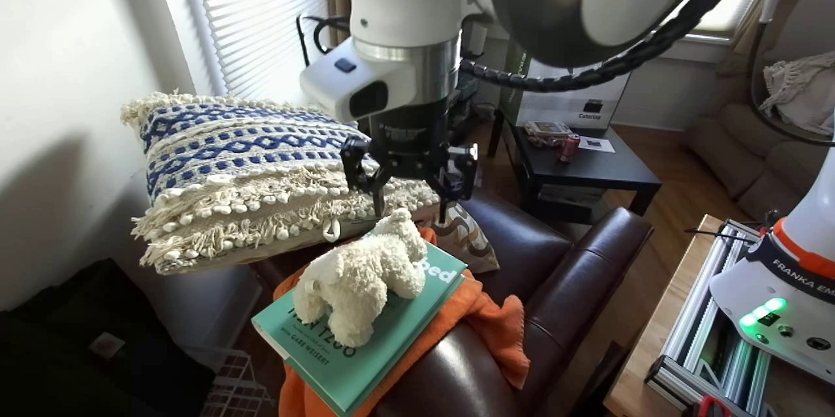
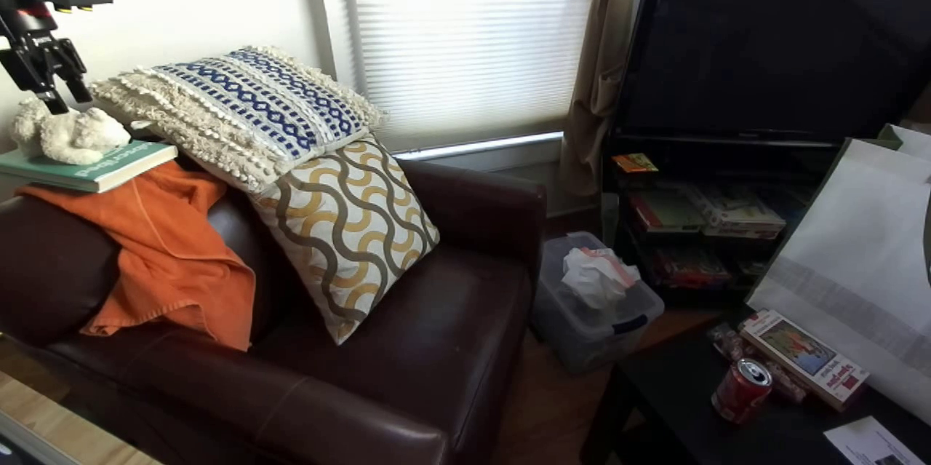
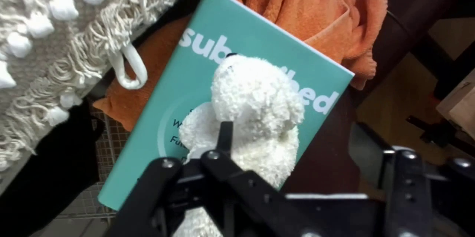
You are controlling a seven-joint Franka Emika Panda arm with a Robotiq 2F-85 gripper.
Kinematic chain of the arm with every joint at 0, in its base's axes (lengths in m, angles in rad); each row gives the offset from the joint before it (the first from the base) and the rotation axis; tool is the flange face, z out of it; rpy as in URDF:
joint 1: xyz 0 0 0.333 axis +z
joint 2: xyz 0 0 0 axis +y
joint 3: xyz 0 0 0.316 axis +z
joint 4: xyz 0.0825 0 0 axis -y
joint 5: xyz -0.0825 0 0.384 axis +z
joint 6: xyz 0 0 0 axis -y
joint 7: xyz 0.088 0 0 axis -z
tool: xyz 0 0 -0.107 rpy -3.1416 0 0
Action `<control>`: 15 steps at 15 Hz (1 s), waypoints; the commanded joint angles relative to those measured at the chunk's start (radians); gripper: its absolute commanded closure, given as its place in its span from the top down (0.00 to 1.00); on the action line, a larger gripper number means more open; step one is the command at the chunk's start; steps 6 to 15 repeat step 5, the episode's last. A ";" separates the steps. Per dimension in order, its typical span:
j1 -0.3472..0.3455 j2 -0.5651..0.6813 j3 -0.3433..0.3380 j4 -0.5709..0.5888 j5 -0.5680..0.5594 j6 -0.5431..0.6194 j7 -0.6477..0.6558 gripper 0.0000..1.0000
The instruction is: Pick up the white stuffed toy and put it on the book
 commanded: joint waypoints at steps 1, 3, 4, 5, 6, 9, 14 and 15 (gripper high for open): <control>0.021 -0.233 0.007 -0.132 -0.023 -0.047 0.182 1.00; 0.037 -0.316 0.025 -0.138 -0.042 -0.121 0.283 1.00; 0.044 -0.333 0.034 -0.123 -0.064 -0.166 0.333 1.00; 0.027 -0.252 0.029 -0.073 -0.032 -0.126 0.241 1.00; 0.027 -0.252 0.029 -0.073 -0.032 -0.126 0.241 1.00; 0.027 -0.252 0.029 -0.073 -0.032 -0.126 0.241 1.00; 0.027 -0.252 0.029 -0.073 -0.032 -0.126 0.241 1.00; 0.027 -0.252 0.029 -0.073 -0.032 -0.126 0.241 1.00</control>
